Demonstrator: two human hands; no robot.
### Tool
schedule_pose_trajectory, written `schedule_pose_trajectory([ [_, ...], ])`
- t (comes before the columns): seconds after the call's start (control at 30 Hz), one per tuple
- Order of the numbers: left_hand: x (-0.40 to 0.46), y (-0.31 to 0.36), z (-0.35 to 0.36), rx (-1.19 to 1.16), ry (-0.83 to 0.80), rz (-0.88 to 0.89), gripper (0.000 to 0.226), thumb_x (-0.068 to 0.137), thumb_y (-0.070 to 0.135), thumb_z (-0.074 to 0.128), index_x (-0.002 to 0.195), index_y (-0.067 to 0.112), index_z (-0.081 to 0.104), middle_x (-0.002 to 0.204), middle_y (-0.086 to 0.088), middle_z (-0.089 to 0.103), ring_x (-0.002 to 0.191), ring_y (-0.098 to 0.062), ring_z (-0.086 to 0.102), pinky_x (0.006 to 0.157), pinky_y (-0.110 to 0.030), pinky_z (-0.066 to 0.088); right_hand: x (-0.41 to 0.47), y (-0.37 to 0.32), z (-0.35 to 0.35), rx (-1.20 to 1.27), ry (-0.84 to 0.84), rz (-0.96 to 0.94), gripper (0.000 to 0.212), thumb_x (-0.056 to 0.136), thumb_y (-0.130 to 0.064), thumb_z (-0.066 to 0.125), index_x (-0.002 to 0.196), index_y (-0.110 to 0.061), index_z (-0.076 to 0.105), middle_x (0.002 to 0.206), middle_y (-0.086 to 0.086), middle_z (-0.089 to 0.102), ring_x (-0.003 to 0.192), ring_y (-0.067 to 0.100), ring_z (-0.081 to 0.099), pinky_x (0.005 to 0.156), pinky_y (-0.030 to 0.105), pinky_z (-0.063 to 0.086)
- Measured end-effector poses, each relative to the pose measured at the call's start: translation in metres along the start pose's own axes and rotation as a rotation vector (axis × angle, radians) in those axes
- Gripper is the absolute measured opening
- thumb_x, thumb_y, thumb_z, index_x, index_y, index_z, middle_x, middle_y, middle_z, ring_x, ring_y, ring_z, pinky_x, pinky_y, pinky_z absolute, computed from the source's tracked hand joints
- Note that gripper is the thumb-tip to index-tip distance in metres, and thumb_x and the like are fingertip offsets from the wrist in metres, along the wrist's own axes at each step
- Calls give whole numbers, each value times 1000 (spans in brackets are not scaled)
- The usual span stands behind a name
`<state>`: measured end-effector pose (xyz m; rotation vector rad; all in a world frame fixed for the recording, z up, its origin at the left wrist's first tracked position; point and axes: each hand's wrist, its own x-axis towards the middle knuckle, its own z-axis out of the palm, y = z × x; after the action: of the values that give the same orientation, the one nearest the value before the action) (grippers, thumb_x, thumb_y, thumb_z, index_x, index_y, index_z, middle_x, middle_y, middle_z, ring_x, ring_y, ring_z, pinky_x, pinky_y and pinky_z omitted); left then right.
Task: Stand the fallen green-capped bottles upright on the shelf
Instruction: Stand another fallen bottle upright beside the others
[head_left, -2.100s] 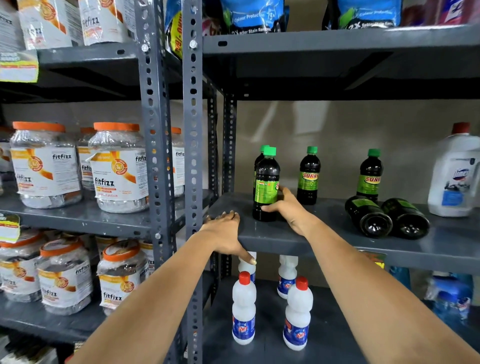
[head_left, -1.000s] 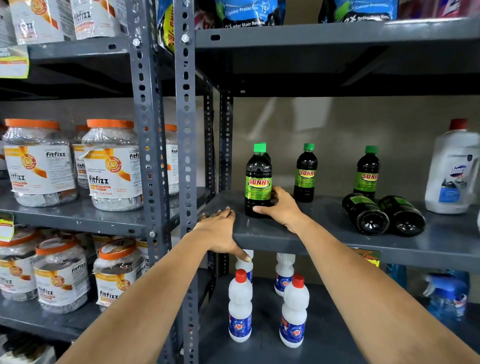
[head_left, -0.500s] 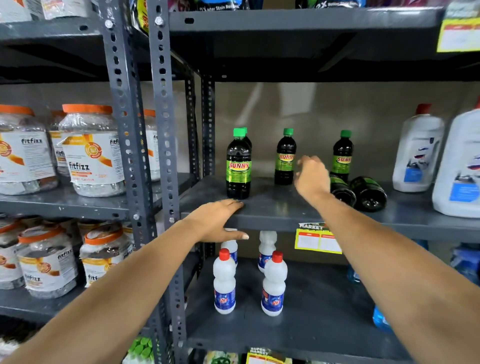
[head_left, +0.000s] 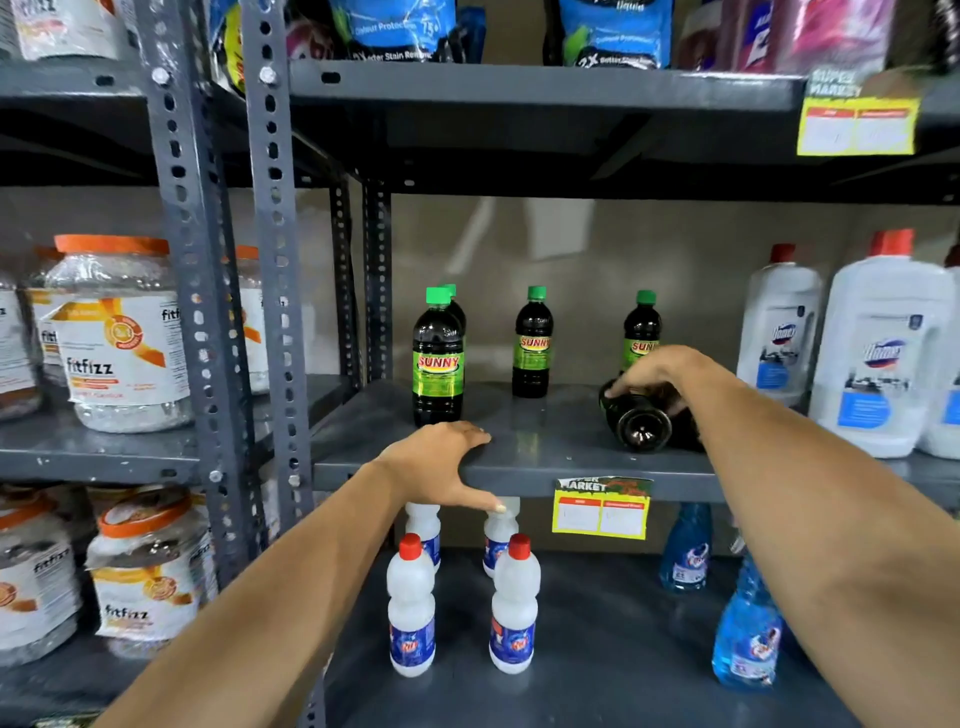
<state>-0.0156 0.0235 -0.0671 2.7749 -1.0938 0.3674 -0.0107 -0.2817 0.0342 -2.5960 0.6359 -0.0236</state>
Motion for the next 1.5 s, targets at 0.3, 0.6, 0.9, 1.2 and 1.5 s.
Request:
schedule_pose_trajectory([
  [0.3,5,-2,5,1,25,-42,108,61,82,66,145,18,42,144,2,48,126,-17,48,102,-33,41,15,10,29,516,-36,-65,61,69,-42,83,111,-5,58,108,15,67,92,28,67,73,39,57],
  [0.6,4,-3,6,-8,17,-78,109,58,86,62,144,23,42,141,7,48,124,-15,47,101,-40,45,15,-17,81,922,64,-439,58,73,-25,84,120,-8,54,113,7,68,105,21,62,93,32,46],
  [0.9,5,-3,8,-32,10,-94,109,57,85,63,145,25,41,142,10,45,125,-13,45,101,-42,45,27,-17,104,1039,24,-519,55,77,-4,76,123,-14,47,119,7,66,114,22,60,101,35,42],
  [1.2,4,-2,8,-17,8,-94,106,61,82,65,146,24,39,145,8,45,127,-16,45,102,-41,44,26,-16,106,1017,49,-489,68,69,-6,82,123,-14,42,118,7,63,110,22,60,99,37,44],
  [1.5,3,-1,8,-15,29,-97,106,62,80,67,147,22,40,148,7,43,130,-16,44,103,-39,42,17,-19,105,993,32,-512,69,71,-12,81,125,-19,39,114,2,63,107,17,59,80,27,40],
])
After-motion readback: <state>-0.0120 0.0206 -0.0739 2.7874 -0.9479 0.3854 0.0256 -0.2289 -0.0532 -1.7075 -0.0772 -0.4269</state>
